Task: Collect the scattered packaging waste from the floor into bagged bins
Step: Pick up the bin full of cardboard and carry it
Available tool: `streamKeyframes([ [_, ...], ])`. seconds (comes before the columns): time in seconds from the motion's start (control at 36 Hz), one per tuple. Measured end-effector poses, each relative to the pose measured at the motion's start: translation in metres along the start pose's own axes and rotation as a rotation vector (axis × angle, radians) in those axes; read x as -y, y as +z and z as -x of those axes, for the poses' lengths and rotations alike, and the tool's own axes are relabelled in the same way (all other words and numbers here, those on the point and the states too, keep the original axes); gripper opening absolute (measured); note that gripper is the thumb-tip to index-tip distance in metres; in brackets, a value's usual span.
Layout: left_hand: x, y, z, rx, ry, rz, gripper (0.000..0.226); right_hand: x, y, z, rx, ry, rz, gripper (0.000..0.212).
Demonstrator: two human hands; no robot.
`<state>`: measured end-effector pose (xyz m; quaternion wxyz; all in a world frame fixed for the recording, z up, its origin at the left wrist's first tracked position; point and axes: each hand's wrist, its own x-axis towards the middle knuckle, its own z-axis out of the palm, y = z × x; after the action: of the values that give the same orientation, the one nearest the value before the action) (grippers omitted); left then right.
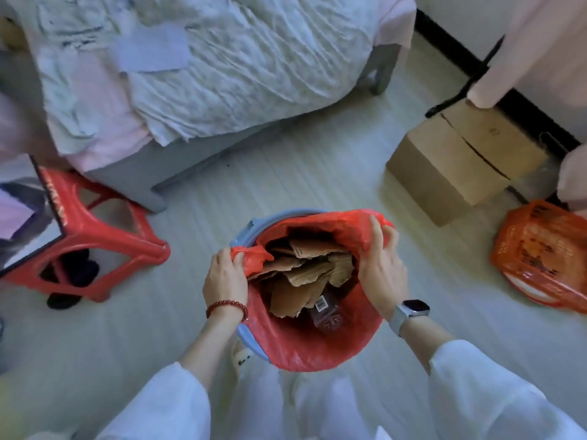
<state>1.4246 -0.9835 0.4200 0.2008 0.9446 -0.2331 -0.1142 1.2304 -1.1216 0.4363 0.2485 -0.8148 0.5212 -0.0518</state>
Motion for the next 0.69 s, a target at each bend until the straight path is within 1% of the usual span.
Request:
streamKeyframes([
  [0.06, 0.023, -0.023, 0.009, -0.059, -0.037, 0.02, 0.031, 0.028, 0.002, 0.007, 0.001, -0.04, 0.013, 0.069],
  [0.11, 0.047, -0.045, 0.015, -0.111, -0.075, 0.049, 0.03, 0.057, 0.008, 0.014, 0.016, -0.079, 0.041, 0.071],
  [0.19, 0.091, -0.078, 0.027, -0.184, -0.133, 0.066, 0.03, 0.103, 0.021, 0.031, 0.05, -0.151, 0.049, 0.061],
  [0.31, 0.163, -0.122, 0.055, -0.278, -0.231, 0.074, 0.029, 0.167, 0.045, 0.066, 0.076, -0.37, 0.055, 0.046],
  [0.36, 0.202, -0.144, 0.073, -0.305, -0.292, 0.069, 0.031, 0.199, 0.063, 0.089, 0.083, -0.466, 0.053, 0.05],
  [0.47, 0.287, -0.19, 0.116, -0.326, -0.411, 0.056, 0.034, 0.265, 0.107, 0.147, 0.148, -0.61, 0.099, 0.07],
  [0.56, 0.349, -0.225, 0.15, -0.342, -0.481, 0.033, 0.036, 0.312, 0.14, 0.198, 0.206, -0.693, 0.166, 0.073],
  [0.61, 0.387, -0.245, 0.172, -0.363, -0.524, 0.023, 0.037, 0.341, 0.162, 0.229, 0.272, -0.745, 0.225, 0.068],
  [0.69, 0.435, -0.269, 0.203, -0.384, -0.615, 0.017, 0.038, 0.382, 0.193, 0.27, 0.33, -0.785, 0.283, 0.046],
])
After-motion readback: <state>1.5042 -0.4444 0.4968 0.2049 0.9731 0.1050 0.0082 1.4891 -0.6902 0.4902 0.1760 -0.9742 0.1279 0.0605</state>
